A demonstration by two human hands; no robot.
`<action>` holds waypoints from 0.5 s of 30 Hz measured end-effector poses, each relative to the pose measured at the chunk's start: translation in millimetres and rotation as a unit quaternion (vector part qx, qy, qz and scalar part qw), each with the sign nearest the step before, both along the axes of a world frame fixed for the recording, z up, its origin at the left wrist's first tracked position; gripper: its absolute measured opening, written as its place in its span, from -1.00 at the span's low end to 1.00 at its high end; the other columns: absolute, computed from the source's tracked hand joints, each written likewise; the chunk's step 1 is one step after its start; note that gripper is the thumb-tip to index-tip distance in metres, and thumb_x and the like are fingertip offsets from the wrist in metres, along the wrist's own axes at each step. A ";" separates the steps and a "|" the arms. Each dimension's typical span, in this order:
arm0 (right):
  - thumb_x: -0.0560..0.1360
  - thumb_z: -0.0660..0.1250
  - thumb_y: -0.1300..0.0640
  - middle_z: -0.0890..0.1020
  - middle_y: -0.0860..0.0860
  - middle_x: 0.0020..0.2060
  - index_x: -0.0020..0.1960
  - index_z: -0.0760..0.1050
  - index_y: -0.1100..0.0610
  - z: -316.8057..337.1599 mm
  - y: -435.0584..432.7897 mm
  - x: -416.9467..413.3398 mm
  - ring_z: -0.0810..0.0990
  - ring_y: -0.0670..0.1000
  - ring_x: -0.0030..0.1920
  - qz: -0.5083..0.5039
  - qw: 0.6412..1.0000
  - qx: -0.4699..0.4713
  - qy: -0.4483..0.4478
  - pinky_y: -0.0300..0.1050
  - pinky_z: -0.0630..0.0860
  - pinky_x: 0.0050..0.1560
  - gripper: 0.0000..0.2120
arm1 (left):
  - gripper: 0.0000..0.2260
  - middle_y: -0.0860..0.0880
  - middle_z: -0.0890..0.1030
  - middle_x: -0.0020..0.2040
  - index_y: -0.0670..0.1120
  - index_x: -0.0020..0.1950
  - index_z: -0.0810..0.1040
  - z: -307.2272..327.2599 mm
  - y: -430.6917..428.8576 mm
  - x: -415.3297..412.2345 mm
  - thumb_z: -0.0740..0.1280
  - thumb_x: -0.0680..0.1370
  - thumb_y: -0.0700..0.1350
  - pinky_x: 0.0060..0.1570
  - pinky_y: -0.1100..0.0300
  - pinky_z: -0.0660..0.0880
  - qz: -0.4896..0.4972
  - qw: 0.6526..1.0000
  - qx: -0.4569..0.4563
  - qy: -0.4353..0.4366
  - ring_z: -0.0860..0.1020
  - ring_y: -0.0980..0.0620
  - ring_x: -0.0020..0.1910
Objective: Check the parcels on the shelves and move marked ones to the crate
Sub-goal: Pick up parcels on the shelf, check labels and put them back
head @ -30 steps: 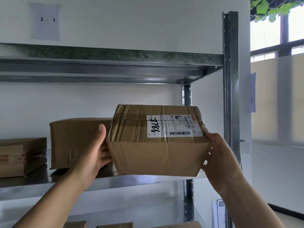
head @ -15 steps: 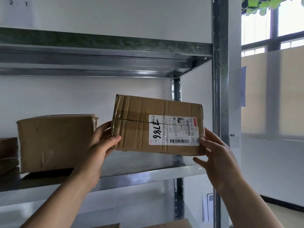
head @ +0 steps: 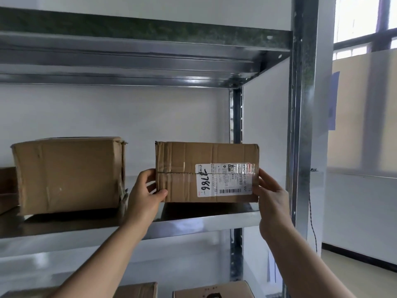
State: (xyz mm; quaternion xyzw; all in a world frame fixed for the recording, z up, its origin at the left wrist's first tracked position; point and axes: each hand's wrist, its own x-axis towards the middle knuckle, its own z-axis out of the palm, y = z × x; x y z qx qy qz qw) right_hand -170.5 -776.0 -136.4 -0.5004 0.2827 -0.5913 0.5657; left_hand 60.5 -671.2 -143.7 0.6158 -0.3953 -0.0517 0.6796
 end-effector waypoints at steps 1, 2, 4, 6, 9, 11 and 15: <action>0.59 0.16 0.47 0.72 0.00 -0.14 0.01 0.65 -0.03 -2.7 -3.5 2.9 0.65 0.02 -0.12 -0.001 1.000 -0.007 0.026 -0.10 0.64 -0.01 -0.54 | -0.59 0.03 0.57 0.21 -0.04 0.33 0.45 -1.4 -3.1 0.7 0.37 0.55 -0.36 0.13 0.09 0.50 0.006 1.000 0.013 -0.007 0.55 -0.01 0.22; 0.57 0.14 0.47 0.72 0.01 -0.12 0.00 0.65 0.00 -6.7 -6.6 6.3 0.67 0.05 -0.06 -0.004 0.998 -0.018 0.061 -0.03 0.62 0.07 -0.55 | -0.61 0.01 0.57 0.24 -0.05 0.35 0.44 -2.9 -5.1 0.8 0.37 0.57 -0.31 0.16 0.07 0.49 0.011 0.999 0.031 -0.010 0.54 -0.02 0.24; 0.56 0.15 0.44 0.71 -0.01 -0.04 0.12 0.59 0.02 -15.9 -9.6 14.6 0.66 0.10 0.05 -0.020 0.989 -0.052 0.135 0.06 0.59 0.17 -0.60 | -0.60 -0.01 0.54 0.31 -0.04 0.43 0.39 -4.9 -8.2 -1.0 0.36 0.60 -0.19 0.28 0.03 0.44 0.007 0.998 0.061 -0.007 0.50 -0.01 0.32; 0.57 0.17 0.38 0.69 -0.04 0.02 0.28 0.46 0.00 -22.8 -10.5 21.6 0.64 0.12 0.09 -0.041 0.977 -0.084 0.190 0.22 0.56 0.21 -0.60 | -0.52 0.01 0.46 0.37 -0.05 0.53 0.28 -4.7 -7.9 -3.3 0.33 0.63 -0.11 0.38 0.01 0.37 -0.006 0.996 0.093 -0.008 0.42 0.02 0.38; 0.49 0.19 0.38 0.65 -0.10 -0.04 0.19 0.35 -0.06 -24.9 -8.1 26.7 0.60 0.14 0.05 -0.065 0.965 -0.106 0.232 0.35 0.39 0.37 -0.58 | -0.44 -0.07 0.35 0.53 -0.01 0.60 0.18 -1.2 -4.9 -6.4 0.30 0.64 -0.05 0.46 -0.02 0.30 -0.022 0.993 0.120 -0.005 0.34 -0.05 0.50; 0.48 0.22 0.36 0.64 -0.08 0.06 0.25 0.31 -0.07 -25.6 -8.9 28.0 0.57 0.13 0.15 -0.064 0.964 -0.101 0.236 0.34 0.29 0.46 -0.54 | -0.44 -0.09 0.30 0.57 -0.02 0.61 0.15 3.2 -1.7 -10.5 0.28 0.65 -0.05 0.43 0.04 0.26 -0.021 0.993 0.117 -0.002 0.29 -0.07 0.53; 0.58 0.30 0.25 0.26 0.06 0.58 0.61 0.02 0.02 -25.9 -3.9 27.0 0.17 0.20 0.58 -0.090 0.963 -0.121 0.221 0.27 0.15 0.56 -0.29 | -0.48 -0.04 0.32 0.56 -0.03 0.61 0.18 8.1 9.2 -15.5 0.24 0.67 -0.07 0.39 0.10 0.25 -0.013 0.998 0.055 0.030 0.32 -0.04 0.51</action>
